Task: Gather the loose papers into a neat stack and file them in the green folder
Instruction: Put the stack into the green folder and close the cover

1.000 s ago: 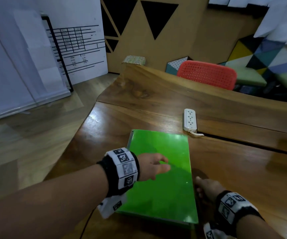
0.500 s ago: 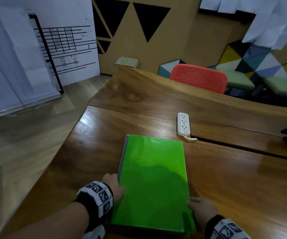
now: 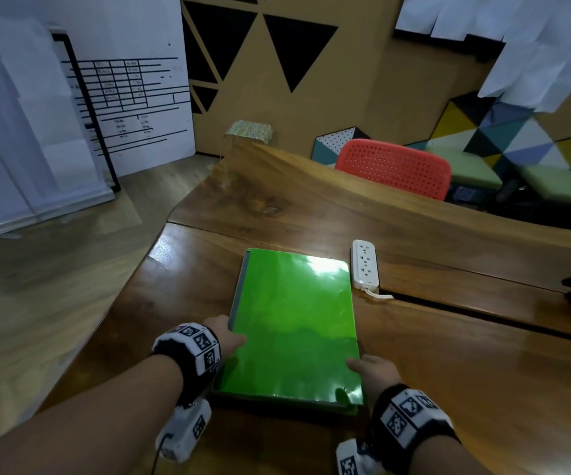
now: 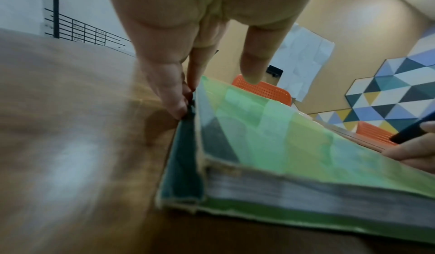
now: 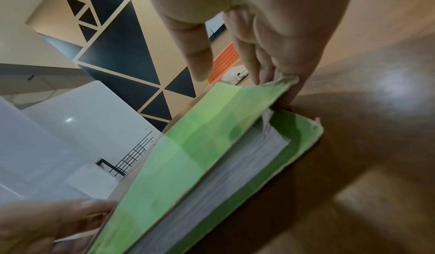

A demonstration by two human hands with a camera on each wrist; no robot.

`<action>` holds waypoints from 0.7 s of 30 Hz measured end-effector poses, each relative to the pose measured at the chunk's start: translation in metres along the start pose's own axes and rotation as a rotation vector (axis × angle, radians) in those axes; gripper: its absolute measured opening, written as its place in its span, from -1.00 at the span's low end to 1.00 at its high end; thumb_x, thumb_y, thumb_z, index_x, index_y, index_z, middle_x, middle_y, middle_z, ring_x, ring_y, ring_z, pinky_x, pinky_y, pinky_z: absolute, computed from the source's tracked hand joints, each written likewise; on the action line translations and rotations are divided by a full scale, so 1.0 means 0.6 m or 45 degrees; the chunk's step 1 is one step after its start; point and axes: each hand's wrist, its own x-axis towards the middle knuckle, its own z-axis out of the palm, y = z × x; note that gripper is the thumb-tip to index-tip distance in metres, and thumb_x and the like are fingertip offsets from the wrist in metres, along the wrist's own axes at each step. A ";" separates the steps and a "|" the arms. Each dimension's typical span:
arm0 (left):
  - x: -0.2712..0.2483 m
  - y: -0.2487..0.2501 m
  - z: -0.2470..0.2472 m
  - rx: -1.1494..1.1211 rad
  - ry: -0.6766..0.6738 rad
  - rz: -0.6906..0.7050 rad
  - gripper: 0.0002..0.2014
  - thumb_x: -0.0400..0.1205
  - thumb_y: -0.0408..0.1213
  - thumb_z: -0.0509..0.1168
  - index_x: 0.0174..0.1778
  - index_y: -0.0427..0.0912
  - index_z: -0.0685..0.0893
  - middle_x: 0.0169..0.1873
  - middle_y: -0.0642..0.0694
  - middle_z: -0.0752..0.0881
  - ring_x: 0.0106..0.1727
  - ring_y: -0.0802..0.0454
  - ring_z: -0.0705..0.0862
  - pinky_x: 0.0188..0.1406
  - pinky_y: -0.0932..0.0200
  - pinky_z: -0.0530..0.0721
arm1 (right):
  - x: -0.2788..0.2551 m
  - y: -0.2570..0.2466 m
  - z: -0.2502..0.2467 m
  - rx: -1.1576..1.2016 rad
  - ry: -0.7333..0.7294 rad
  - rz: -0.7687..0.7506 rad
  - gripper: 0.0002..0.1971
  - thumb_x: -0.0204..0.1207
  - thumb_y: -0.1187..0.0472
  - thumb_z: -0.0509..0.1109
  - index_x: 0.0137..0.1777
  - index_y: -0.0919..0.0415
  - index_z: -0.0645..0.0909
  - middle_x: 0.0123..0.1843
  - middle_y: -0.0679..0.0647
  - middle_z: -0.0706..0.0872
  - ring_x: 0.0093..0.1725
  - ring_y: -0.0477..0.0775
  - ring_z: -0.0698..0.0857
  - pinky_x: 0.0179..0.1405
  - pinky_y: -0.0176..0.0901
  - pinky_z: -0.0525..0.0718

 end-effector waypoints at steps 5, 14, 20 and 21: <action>0.054 0.022 -0.029 0.006 -0.017 0.025 -0.57 0.56 -0.16 0.30 0.32 -0.25 0.53 0.11 -0.17 0.66 0.10 -0.14 0.64 0.12 0.07 0.60 | 0.032 -0.042 0.008 0.001 0.008 -0.005 -0.44 0.52 0.23 0.41 0.49 0.40 0.42 0.48 0.30 0.52 0.45 0.31 0.50 0.43 0.08 0.47; 0.124 0.040 -0.039 -0.025 0.032 0.220 -0.65 0.48 -0.35 0.27 0.18 -0.34 0.62 0.12 -0.30 0.71 0.08 -0.20 0.68 0.11 -0.06 0.67 | 0.063 -0.070 0.006 -0.162 0.036 -0.095 -0.64 0.58 0.30 0.32 0.36 0.34 0.54 0.27 0.22 0.69 -0.02 0.05 0.59 -0.11 -0.23 0.58; 0.117 0.028 -0.043 0.008 0.034 0.165 -0.60 0.52 -0.27 0.26 0.28 -0.29 0.59 0.11 -0.21 0.68 0.03 -0.09 0.63 0.13 0.05 0.65 | 0.045 -0.045 0.014 -0.319 0.059 -0.140 -0.65 0.55 0.25 0.34 0.34 0.20 0.58 -0.03 0.03 0.64 -0.11 -0.03 0.62 -0.27 -0.28 0.54; 0.112 0.024 -0.043 0.031 0.019 0.139 -0.60 0.53 -0.24 0.26 0.28 -0.29 0.58 0.05 -0.16 0.64 -0.01 -0.06 0.59 0.12 0.07 0.64 | 0.037 -0.042 0.015 -0.340 0.066 -0.145 -0.64 0.54 0.25 0.35 0.34 0.19 0.58 -0.03 0.02 0.62 -0.08 -0.01 0.61 -0.16 -0.27 0.56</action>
